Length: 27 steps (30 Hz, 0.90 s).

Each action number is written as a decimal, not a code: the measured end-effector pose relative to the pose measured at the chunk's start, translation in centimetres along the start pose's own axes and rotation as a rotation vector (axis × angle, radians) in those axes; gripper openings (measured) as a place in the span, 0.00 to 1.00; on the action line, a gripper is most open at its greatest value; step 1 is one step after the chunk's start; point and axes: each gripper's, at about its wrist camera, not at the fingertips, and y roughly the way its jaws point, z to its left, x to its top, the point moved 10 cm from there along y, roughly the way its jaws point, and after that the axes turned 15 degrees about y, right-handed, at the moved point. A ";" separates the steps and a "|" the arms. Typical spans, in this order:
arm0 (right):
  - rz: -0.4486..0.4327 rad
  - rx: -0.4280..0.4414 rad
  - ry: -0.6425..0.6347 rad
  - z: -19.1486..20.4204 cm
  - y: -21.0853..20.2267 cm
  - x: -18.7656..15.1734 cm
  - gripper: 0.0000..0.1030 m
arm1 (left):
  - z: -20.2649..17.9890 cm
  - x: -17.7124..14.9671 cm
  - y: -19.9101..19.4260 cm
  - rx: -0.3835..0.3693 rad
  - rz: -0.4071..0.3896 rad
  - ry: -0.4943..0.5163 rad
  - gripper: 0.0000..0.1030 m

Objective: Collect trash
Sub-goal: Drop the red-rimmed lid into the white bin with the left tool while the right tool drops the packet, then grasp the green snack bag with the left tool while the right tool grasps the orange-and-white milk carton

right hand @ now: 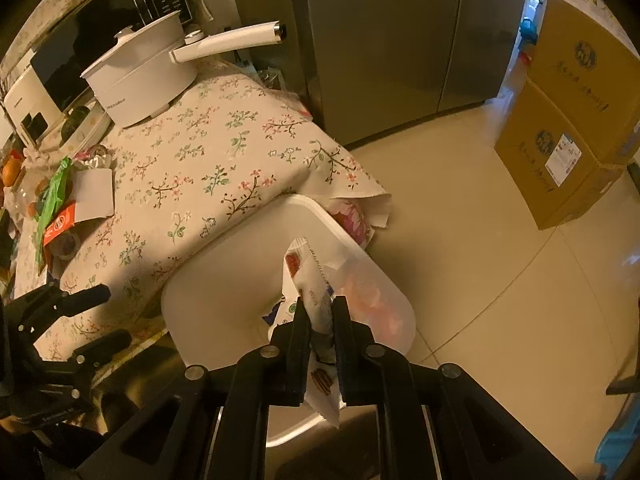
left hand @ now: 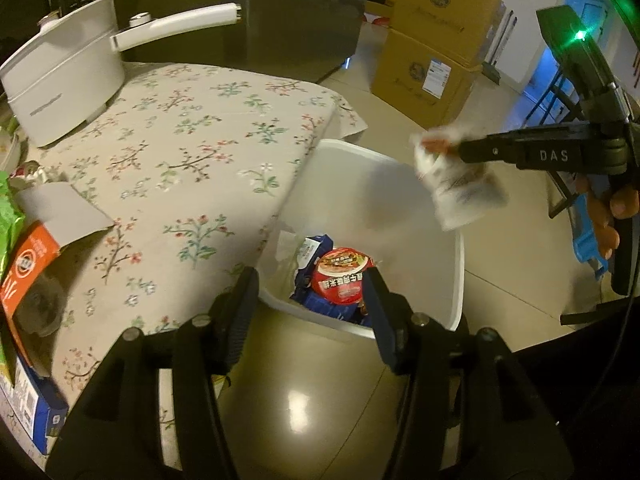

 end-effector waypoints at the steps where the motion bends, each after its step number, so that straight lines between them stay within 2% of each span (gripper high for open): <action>1: 0.002 0.000 0.007 0.0 0.0 0.0 0.27 | 0.1 0.0 -0.1 0.004 0.000 0.000 0.54; 2: -0.001 -0.001 0.015 -0.1 0.0 0.0 0.33 | 0.2 -0.1 -0.3 0.007 -0.001 0.000 0.54; 3: -0.006 0.001 0.022 -0.1 -0.1 0.0 0.46 | 0.3 -0.2 -0.4 0.008 -0.002 0.001 0.54; 4: -0.015 0.006 0.028 -0.1 -0.3 0.1 0.53 | 0.4 -0.3 -0.5 0.009 -0.002 0.001 0.54; 14: -0.035 0.026 0.038 1.2 -1.1 0.4 0.57 | 1.6 -1.0 -2.3 0.036 -0.011 -0.010 0.56; 22: -0.073 0.030 -0.018 4.0 -2.0 0.6 0.63 | 3.7 -1.9 -4.5 0.060 -0.029 -0.060 0.64; 27: -0.091 0.045 -0.049 6.3 -2.5 0.7 0.67 | 5.8 -2.8 -6.5 0.091 -0.045 -0.103 0.73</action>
